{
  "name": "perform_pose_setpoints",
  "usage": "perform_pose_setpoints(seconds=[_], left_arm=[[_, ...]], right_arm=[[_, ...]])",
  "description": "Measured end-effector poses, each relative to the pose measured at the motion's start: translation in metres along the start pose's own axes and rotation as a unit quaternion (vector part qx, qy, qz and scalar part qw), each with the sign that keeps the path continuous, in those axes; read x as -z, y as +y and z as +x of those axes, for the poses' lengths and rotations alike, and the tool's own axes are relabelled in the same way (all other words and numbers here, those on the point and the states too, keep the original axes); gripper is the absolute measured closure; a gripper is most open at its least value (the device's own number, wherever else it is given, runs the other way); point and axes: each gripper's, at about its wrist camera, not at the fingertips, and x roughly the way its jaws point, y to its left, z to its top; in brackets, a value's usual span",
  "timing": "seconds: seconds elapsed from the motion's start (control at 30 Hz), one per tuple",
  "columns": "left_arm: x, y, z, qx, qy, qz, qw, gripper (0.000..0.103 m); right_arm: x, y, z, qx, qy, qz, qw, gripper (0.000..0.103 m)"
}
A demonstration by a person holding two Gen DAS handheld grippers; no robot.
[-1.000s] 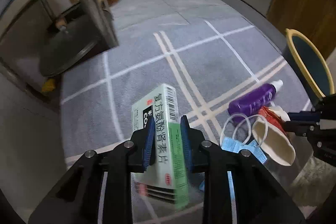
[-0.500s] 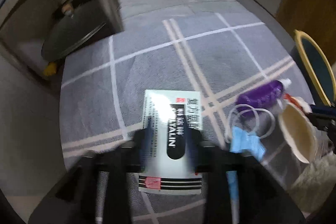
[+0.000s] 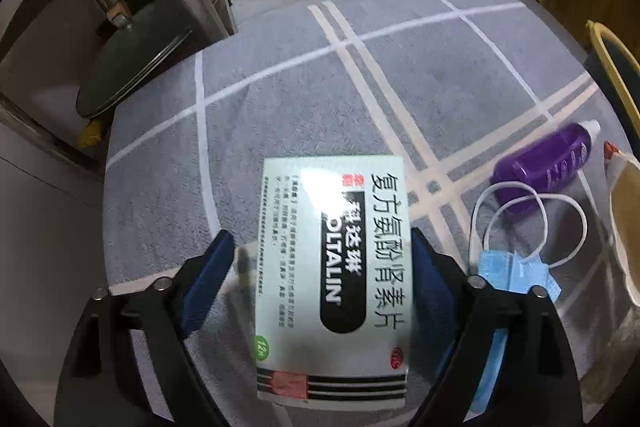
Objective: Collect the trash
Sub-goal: 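Lift the medicine box and paper cup and carry both over the teal bin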
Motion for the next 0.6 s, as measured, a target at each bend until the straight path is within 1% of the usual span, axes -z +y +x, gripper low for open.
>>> perform_pose_setpoints(seconds=[0.1, 0.13, 0.17, 0.2, 0.23, 0.3, 0.33, 0.4, 0.43, 0.47, 0.6], left_arm=[[0.0, 0.006, 0.003, 0.015, 0.002, -0.016, 0.9998, 0.016], [0.0, 0.01, 0.004, 0.025, 0.006, -0.026, 0.9993, 0.018], [0.0, 0.011, 0.005, 0.034, 0.008, -0.032, 0.9989, 0.021], [0.0, 0.012, 0.005, 0.047, 0.01, -0.037, 0.9982, 0.029], [-0.001, 0.012, 0.004, 0.053, 0.01, -0.039, 0.9978, 0.032], [-0.001, 0.009, 0.002, 0.041, 0.012, -0.027, 0.9987, 0.032], [-0.001, 0.007, 0.001, 0.043, 0.013, -0.023, 0.9987, 0.032], [0.0, 0.002, -0.005, 0.02, 0.005, -0.009, 0.9998, 0.032], [-0.001, 0.002, -0.01, 0.016, -0.001, -0.01, 0.9998, 0.032], [-0.002, 0.004, -0.014, 0.016, -0.008, -0.015, 0.9997, 0.032], [-0.012, 0.013, -0.044, 0.005, -0.059, -0.043, 0.9973, 0.032]], right_arm=[[-0.001, -0.001, 0.0, -0.001, -0.002, 0.001, 1.0, 0.094], [-0.001, -0.001, -0.001, 0.0, -0.003, 0.001, 1.0, 0.094], [-0.001, -0.001, -0.001, 0.001, -0.004, 0.0, 1.0, 0.094], [-0.002, -0.001, -0.001, 0.002, -0.005, 0.001, 1.0, 0.094], [-0.002, -0.001, -0.002, 0.002, -0.007, 0.001, 1.0, 0.094], [-0.003, 0.0, -0.005, 0.002, -0.012, 0.001, 1.0, 0.094], [-0.003, 0.0, -0.005, 0.001, -0.013, 0.001, 1.0, 0.094], [-0.005, 0.0, -0.009, 0.003, -0.019, -0.001, 1.0, 0.094], [-0.007, -0.001, -0.011, 0.003, -0.022, 0.001, 1.0, 0.094], [-0.008, -0.001, -0.013, 0.003, -0.026, 0.003, 1.0, 0.094], [-0.014, -0.01, -0.029, 0.005, -0.047, 0.02, 0.999, 0.094]])
